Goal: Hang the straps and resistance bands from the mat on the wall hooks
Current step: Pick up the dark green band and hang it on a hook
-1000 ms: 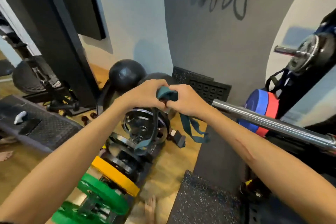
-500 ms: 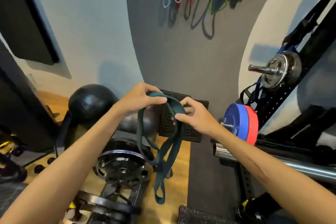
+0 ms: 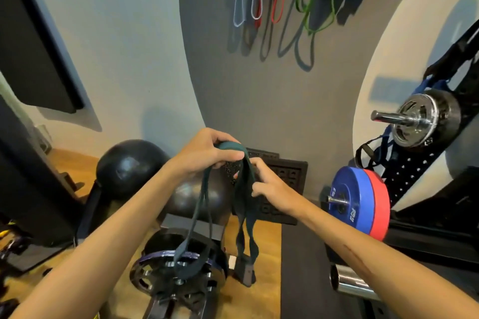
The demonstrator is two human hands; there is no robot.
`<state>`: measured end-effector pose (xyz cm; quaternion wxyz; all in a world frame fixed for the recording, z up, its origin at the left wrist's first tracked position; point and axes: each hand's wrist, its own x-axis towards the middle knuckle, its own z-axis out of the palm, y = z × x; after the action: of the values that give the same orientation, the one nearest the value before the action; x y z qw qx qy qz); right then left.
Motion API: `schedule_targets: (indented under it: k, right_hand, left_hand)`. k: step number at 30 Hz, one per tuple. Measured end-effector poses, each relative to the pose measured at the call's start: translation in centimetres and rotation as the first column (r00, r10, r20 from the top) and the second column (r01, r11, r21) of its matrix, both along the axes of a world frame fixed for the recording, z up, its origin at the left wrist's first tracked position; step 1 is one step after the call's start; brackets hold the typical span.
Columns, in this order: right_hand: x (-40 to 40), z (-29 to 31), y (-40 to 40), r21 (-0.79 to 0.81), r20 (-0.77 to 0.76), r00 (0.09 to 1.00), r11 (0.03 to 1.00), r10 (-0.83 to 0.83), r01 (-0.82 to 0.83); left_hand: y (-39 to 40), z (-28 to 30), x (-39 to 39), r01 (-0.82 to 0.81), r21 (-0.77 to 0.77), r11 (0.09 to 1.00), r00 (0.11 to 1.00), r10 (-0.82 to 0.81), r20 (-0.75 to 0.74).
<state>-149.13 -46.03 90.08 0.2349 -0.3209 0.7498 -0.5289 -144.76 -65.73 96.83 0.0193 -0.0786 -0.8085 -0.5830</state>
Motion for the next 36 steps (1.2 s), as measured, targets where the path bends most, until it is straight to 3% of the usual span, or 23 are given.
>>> schedule_targets:
  k: [4, 7, 10, 13, 17, 21, 25, 29, 33, 36]
  right_hand:
    - [-4.0, 0.2, 0.0, -0.026, 0.031, 0.999, 1.000, 0.015, -0.014]
    - [-7.6, 0.3, 0.5, 0.005, -0.143, 0.982, 0.992, -0.122, 0.124]
    - [-11.2, 1.0, 1.2, -0.027, -0.357, 0.887, 0.953, -0.291, 0.302]
    - [-14.3, 1.8, 1.6, -0.004, -0.438, 0.852, 0.948, -0.287, 0.317]
    - [-19.4, 2.3, 2.1, 0.045, -0.441, 0.854, 0.943, -0.277, 0.329]
    - [-24.3, 2.6, 2.8, -0.041, -0.395, 0.830, 0.910, -0.393, 0.412]
    - [-29.8, 2.7, 3.9, -0.124, -0.366, 0.755, 0.833, -0.543, 0.539]
    - [-34.7, 4.1, 4.8, -0.203, -0.237, 0.704, 0.742, -0.670, 0.638]
    - [-37.9, 6.6, 4.7, -0.211, -0.314, 0.658, 0.726, -0.685, 0.655]
    - [-40.2, 9.8, 4.0, -0.182, -0.379, 0.682, 0.773, -0.625, 0.608]
  left_hand:
    - [0.4, 0.8, -5.1, -0.056, 0.071, 0.996, 0.998, 0.057, -0.005]
    - [1.2, 1.7, -9.1, -0.021, 0.096, 0.995, 0.999, 0.025, -0.039]
    - [1.4, 2.4, -12.4, -0.002, 0.098, 0.995, 0.998, 0.008, -0.055]
    - [1.3, 2.8, -15.6, -0.006, 0.107, 0.994, 0.999, 0.009, -0.033]
    - [2.3, 4.2, -20.8, -0.018, 0.099, 0.995, 0.999, 0.021, -0.026]
    - [3.5, 5.4, -27.0, 0.035, 0.036, 0.999, 0.997, -0.032, -0.074]
    - [3.1, 5.9, -34.0, 0.191, -0.119, 0.974, 0.979, -0.198, -0.056]
    - [2.9, 6.4, -39.9, 0.380, -0.318, 0.868, 0.919, -0.394, 0.024]
    - [3.2, 7.3, -44.0, 0.483, -0.393, 0.782, 0.857, -0.515, 0.029]
    - [2.2, 8.9, -47.1, 0.436, -0.355, 0.827, 0.871, -0.487, -0.063]
